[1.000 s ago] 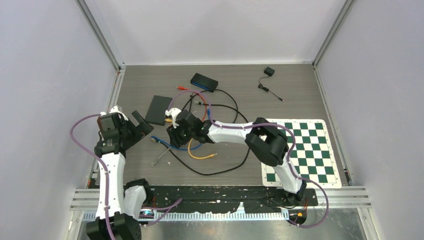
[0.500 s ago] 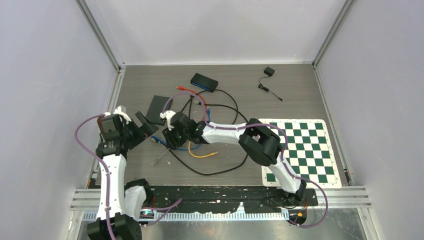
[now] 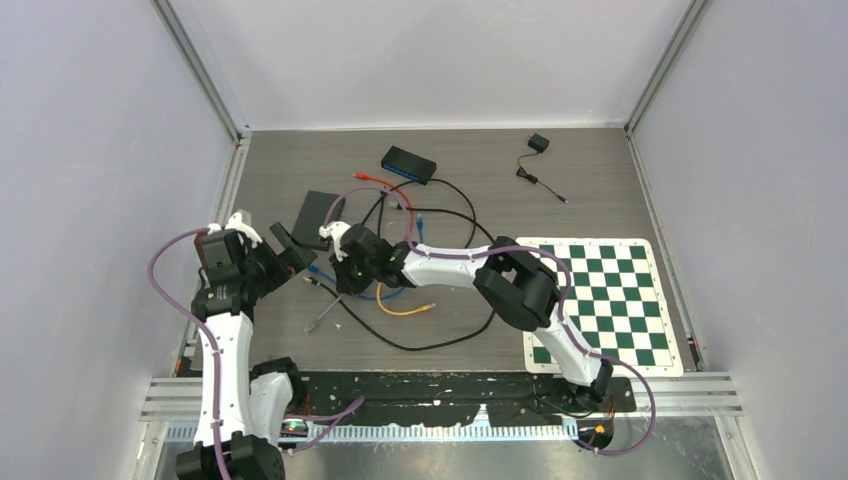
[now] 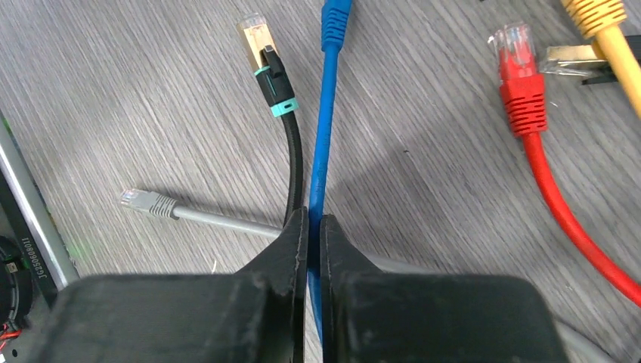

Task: Insert the plug into the switch port
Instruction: Pick up the connector from the center of the board.

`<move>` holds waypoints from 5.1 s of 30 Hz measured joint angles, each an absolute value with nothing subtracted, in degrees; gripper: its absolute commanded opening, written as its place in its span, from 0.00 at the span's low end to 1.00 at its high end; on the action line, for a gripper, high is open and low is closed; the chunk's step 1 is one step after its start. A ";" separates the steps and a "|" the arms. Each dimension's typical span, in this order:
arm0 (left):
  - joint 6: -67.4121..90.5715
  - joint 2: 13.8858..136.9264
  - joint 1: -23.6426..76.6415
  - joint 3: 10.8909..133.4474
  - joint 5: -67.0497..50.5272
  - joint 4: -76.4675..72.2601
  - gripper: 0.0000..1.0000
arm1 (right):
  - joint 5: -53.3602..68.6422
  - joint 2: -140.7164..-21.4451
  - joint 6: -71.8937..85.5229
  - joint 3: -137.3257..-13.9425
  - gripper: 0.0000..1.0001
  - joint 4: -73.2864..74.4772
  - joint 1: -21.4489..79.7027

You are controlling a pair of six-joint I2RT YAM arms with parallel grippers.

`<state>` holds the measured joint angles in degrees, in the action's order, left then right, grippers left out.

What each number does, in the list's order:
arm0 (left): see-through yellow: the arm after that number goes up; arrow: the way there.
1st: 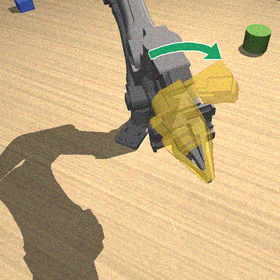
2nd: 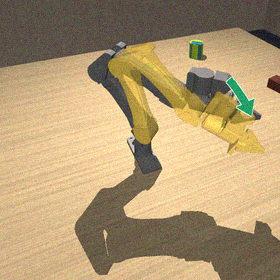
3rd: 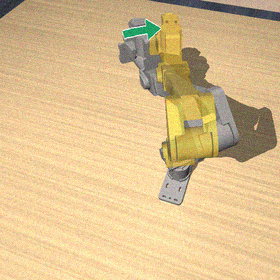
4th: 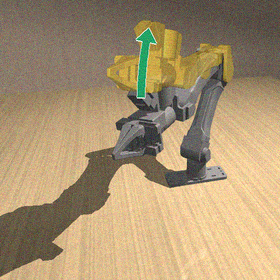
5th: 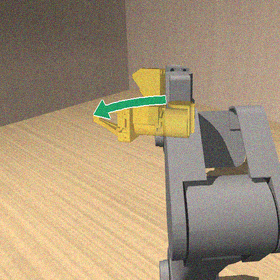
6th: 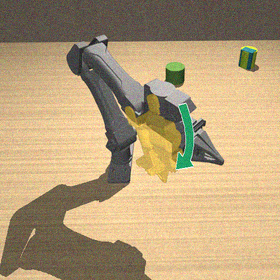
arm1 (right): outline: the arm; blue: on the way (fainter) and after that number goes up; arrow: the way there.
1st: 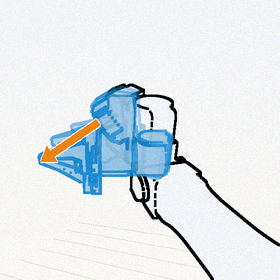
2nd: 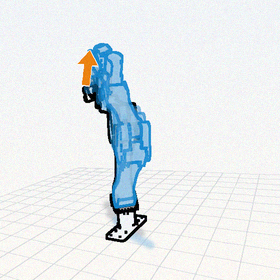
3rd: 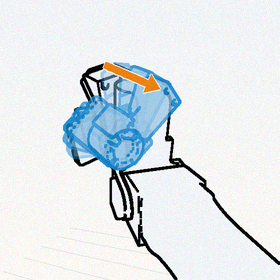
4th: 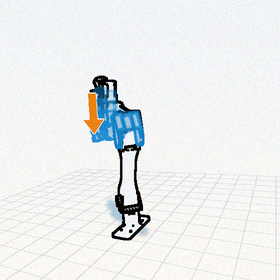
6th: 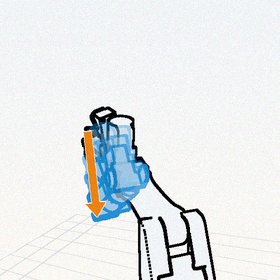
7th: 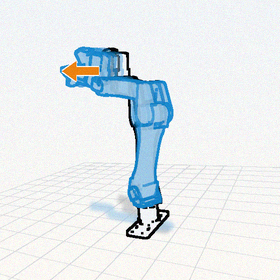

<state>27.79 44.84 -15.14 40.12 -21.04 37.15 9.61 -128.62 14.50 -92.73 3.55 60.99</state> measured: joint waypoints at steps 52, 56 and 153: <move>-9.06 45.95 -6.61 30.72 -69.80 -25.41 0.79 | 60.99 -94.74 12.49 -66.11 0.05 -4.86 32.14; -30.04 47.97 -2.13 39.44 -69.19 -5.23 0.76 | 62.15 -94.74 10.79 -66.24 0.05 -2.44 32.14; -47.59 54.15 1.89 48.77 -59.79 33.23 0.00 | 29.26 -93.30 -39.31 -67.66 0.24 -8.99 53.30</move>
<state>-47.59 54.15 1.89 48.77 -59.79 33.23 29.26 -93.30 -39.31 -67.66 -8.99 53.30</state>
